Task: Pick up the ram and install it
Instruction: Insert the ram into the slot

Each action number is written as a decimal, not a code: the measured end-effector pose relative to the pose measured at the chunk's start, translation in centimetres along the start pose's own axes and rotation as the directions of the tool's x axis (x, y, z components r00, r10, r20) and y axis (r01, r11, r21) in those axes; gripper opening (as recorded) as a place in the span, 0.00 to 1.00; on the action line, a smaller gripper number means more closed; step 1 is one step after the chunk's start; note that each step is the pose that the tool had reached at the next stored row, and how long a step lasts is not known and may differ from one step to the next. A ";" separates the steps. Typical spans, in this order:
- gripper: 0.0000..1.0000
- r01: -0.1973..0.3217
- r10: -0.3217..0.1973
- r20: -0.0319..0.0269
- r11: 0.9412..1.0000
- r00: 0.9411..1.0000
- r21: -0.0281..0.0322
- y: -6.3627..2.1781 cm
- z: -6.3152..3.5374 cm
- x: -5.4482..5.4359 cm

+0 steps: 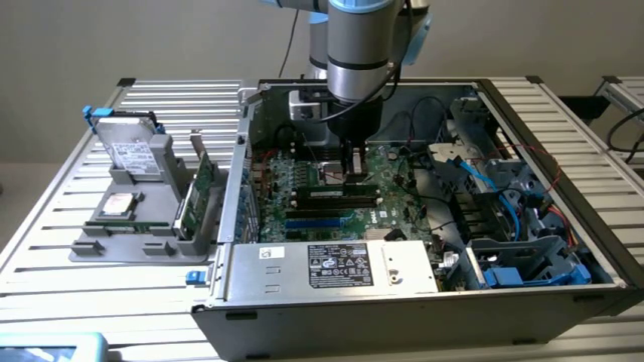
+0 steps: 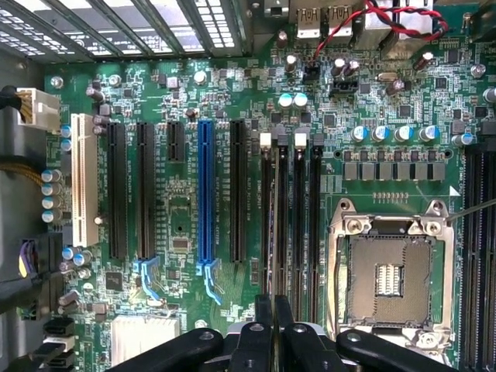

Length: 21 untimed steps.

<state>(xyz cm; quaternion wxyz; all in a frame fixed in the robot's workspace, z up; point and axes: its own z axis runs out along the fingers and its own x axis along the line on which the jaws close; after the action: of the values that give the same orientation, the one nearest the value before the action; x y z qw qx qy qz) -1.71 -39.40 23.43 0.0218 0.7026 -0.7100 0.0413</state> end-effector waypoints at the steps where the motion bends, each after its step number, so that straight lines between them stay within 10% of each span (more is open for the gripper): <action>1: 0.13 0.004 -0.004 0.000 1.000 1.000 0.000 0.00 0.01 0.0; 21: 0.13 0.006 -0.006 0.000 1.000 1.000 -0.002 0.01 0.24 0.0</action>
<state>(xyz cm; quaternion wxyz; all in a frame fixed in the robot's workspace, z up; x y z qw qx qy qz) -1.71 -39.41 23.19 0.0223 0.7048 -0.7079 0.0405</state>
